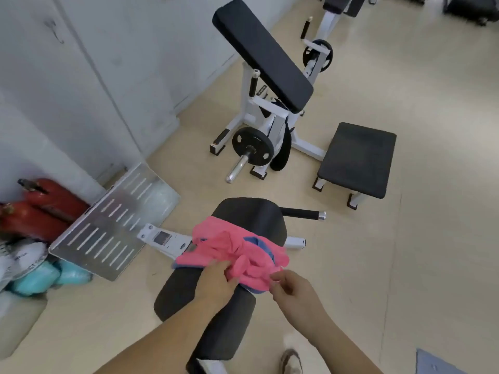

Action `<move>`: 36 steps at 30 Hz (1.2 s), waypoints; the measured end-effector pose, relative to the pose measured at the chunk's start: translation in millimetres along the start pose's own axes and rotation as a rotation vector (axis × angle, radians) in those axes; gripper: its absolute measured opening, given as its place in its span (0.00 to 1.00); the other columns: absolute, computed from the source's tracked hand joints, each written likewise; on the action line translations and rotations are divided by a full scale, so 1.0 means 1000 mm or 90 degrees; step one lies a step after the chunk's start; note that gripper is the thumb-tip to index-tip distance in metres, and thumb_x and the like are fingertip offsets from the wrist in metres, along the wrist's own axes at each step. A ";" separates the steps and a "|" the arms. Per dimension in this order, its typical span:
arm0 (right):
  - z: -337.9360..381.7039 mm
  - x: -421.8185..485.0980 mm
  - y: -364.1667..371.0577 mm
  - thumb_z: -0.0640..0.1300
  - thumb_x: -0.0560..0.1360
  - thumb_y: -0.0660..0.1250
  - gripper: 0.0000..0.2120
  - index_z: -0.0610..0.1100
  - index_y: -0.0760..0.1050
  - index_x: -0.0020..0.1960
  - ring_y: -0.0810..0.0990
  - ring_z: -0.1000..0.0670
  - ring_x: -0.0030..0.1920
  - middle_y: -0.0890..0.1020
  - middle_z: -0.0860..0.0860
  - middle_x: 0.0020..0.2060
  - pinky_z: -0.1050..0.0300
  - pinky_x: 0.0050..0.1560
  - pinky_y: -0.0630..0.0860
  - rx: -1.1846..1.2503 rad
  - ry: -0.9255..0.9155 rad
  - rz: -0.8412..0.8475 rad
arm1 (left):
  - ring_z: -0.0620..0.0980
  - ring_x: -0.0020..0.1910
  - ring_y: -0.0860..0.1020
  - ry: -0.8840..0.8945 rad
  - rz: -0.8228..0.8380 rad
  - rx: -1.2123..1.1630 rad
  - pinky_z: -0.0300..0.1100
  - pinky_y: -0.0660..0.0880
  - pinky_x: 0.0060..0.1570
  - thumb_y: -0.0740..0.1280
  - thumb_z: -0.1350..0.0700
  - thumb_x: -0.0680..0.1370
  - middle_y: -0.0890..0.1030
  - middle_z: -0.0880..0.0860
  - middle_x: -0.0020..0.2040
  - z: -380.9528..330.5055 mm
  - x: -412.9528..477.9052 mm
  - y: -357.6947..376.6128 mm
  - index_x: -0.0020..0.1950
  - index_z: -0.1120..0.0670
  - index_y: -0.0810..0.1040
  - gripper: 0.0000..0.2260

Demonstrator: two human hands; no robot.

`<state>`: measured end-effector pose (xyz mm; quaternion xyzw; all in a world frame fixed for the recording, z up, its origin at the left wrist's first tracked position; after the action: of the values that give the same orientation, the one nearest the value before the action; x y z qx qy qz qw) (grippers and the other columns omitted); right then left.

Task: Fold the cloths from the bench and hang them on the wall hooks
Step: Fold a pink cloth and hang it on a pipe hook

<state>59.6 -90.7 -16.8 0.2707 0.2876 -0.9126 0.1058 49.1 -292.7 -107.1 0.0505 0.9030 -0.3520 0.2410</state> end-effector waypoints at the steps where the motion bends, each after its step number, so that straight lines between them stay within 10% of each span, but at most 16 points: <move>1: -0.006 0.006 -0.007 0.44 0.79 0.65 0.06 0.52 0.81 0.51 0.81 0.53 0.41 0.83 0.52 0.40 0.62 0.42 0.78 -0.008 -0.010 0.028 | 0.53 0.44 0.78 -0.017 -0.022 0.015 0.50 0.77 0.48 0.68 0.49 0.78 0.79 0.50 0.44 -0.004 -0.003 0.004 0.46 0.54 0.81 0.09; 11: -0.033 0.005 -0.088 0.44 0.78 0.68 0.08 0.52 0.80 0.56 0.81 0.51 0.43 0.84 0.52 0.50 0.59 0.43 0.78 -0.021 -0.087 0.223 | 0.45 0.36 0.71 -0.061 -0.220 -0.181 0.45 0.72 0.44 0.63 0.49 0.82 0.74 0.46 0.36 -0.091 -0.115 0.037 0.43 0.49 0.72 0.09; 16: -0.013 -0.025 -0.098 0.46 0.73 0.76 0.25 0.57 0.75 0.67 0.77 0.60 0.62 0.78 0.64 0.63 0.58 0.63 0.76 -0.050 -0.259 0.318 | 0.53 0.40 0.77 -0.005 -0.329 -0.286 0.41 0.74 0.43 0.64 0.54 0.84 0.79 0.54 0.40 -0.144 -0.187 0.016 0.48 0.54 0.76 0.07; 23: 0.013 -0.099 -0.092 0.41 0.72 0.75 0.09 0.51 0.76 0.38 0.81 0.53 0.39 0.83 0.55 0.35 0.57 0.46 0.78 -0.021 -0.352 0.392 | 0.56 0.42 0.79 0.054 -0.438 -0.391 0.50 0.77 0.44 0.66 0.54 0.83 0.81 0.55 0.42 -0.176 -0.279 -0.012 0.51 0.51 0.80 0.04; 31: 0.041 -0.165 -0.110 0.42 0.69 0.81 0.10 0.44 0.81 0.44 0.82 0.51 0.41 0.86 0.44 0.41 0.55 0.45 0.79 -0.013 -0.363 0.463 | 0.42 0.34 0.73 0.038 -0.421 -0.486 0.31 0.70 0.33 0.68 0.50 0.80 0.76 0.45 0.34 -0.137 -0.366 -0.040 0.45 0.56 0.77 0.10; 36: 0.079 -0.194 -0.124 0.48 0.71 0.79 0.09 0.43 0.83 0.43 0.77 0.54 0.38 0.81 0.50 0.36 0.61 0.42 0.73 -0.043 -0.423 0.461 | 0.45 0.31 0.66 0.019 -0.337 -0.440 0.35 0.61 0.28 0.78 0.46 0.73 0.69 0.47 0.32 -0.124 -0.377 -0.036 0.38 0.54 0.72 0.19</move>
<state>143.6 -28.2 203.3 0.0442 0.1548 -0.8444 0.5110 321.3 -207.8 171.1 -0.2617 0.9528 -0.0782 0.1323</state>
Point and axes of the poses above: each hand's wrist, its own x-axis towards the middle knuckle, its own y-axis out of the palm, z = x × y, the point moved 1 cm from there along x, towards the middle knuckle
